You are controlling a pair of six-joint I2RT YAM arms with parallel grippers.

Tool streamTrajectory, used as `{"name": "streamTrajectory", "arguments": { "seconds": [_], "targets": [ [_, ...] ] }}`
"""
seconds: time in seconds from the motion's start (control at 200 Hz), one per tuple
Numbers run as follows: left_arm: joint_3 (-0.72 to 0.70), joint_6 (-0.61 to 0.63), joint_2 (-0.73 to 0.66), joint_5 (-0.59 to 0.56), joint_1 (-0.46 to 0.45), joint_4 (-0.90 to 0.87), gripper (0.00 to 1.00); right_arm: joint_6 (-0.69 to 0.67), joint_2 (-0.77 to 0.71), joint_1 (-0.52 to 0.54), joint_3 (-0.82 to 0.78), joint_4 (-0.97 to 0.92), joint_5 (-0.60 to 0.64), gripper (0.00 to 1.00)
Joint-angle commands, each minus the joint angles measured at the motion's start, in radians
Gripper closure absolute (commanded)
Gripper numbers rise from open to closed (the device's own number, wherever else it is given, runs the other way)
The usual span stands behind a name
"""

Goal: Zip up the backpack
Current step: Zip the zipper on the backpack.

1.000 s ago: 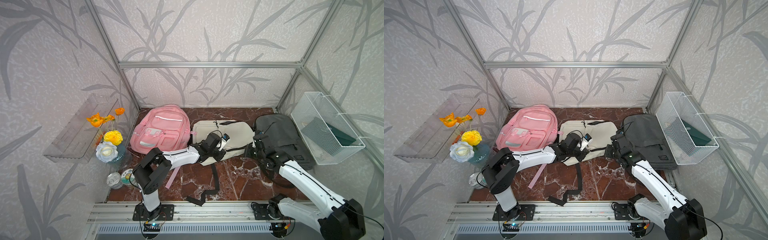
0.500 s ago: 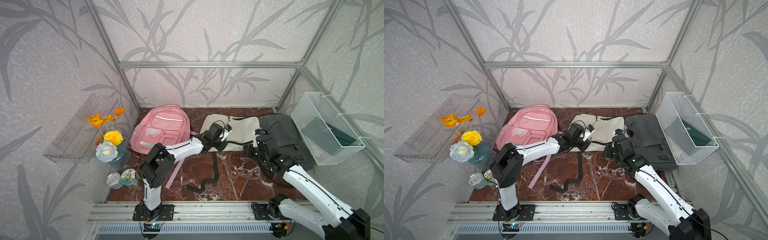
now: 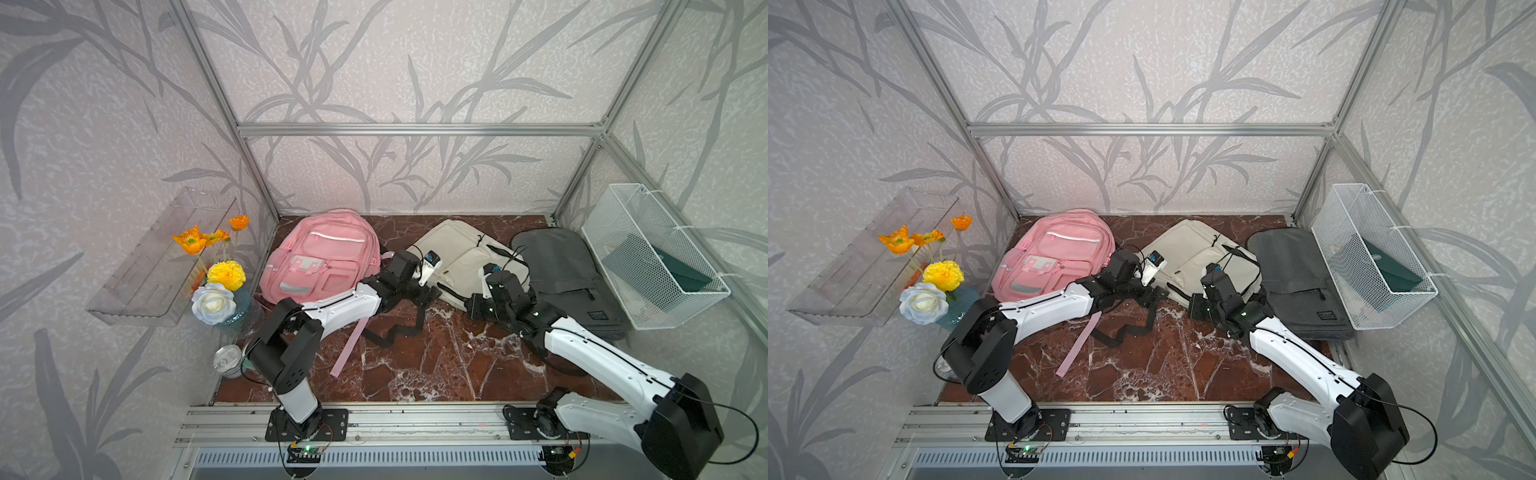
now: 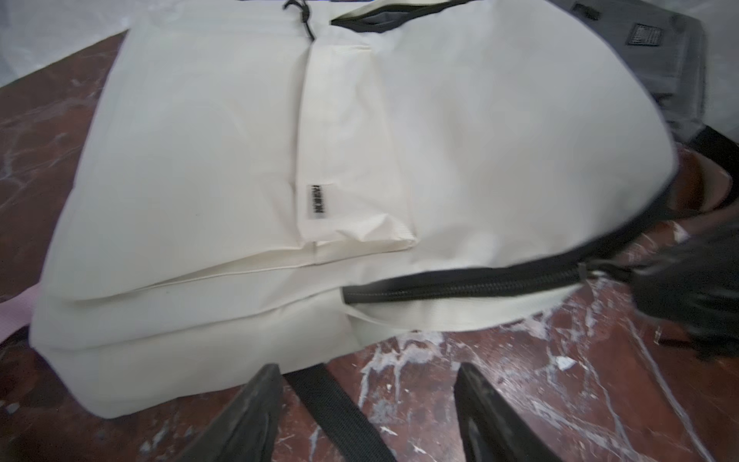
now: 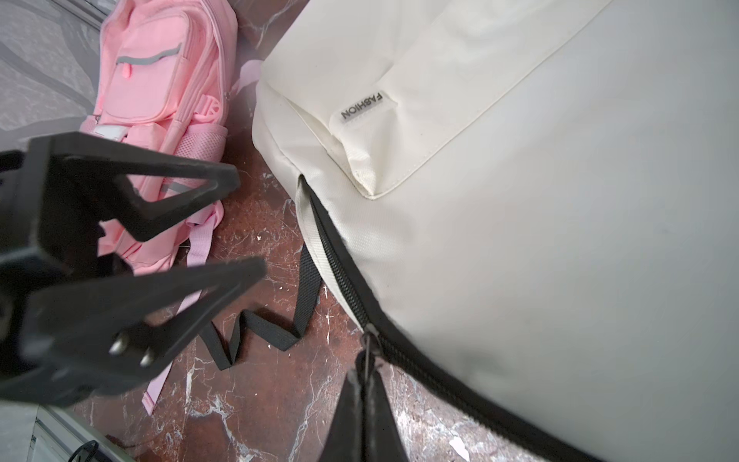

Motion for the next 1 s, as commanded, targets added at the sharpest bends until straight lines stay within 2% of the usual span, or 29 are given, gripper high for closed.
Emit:
{"name": "streamTrajectory", "arguments": {
  "seconds": [0.0, 0.13, 0.265, 0.45, 0.615, 0.685, 0.875, 0.995],
  "targets": [
    [0.016, 0.044, 0.0, 0.139, -0.008, 0.075, 0.29, 0.012, 0.008, 0.011, 0.044, 0.042, -0.02, 1.0],
    [0.038, 0.096, 0.038, 0.225, -0.014, 0.098, 0.28, 0.011, -0.003, 0.011, 0.043, 0.036, -0.009, 1.0],
    [0.075, 0.171, 0.088, 0.27, -0.028, 0.09, 0.28, 0.014, -0.026, 0.012, 0.038, 0.027, -0.002, 1.0],
    [0.061, 0.247, 0.146, 0.296, -0.03, 0.203, 0.3, 0.014, -0.048, 0.013, 0.03, 0.026, 0.0, 1.0],
    [0.098, 0.269, 0.196, 0.32, -0.033, 0.198, 0.41, 0.015, -0.051, 0.012, 0.028, 0.022, 0.003, 1.0],
    [0.113, 0.282, 0.212, 0.32, -0.037, 0.179, 0.48, 0.015, -0.05, 0.013, 0.026, 0.024, 0.005, 1.0],
    [0.112, 0.302, 0.23, 0.263, -0.044, 0.16, 0.63, 0.012, -0.042, 0.012, 0.033, 0.019, 0.008, 1.0],
    [0.088, 0.298, 0.225, 0.181, -0.041, 0.178, 0.73, 0.014, -0.054, 0.011, 0.031, -0.008, 0.052, 1.0]
  ]
}}
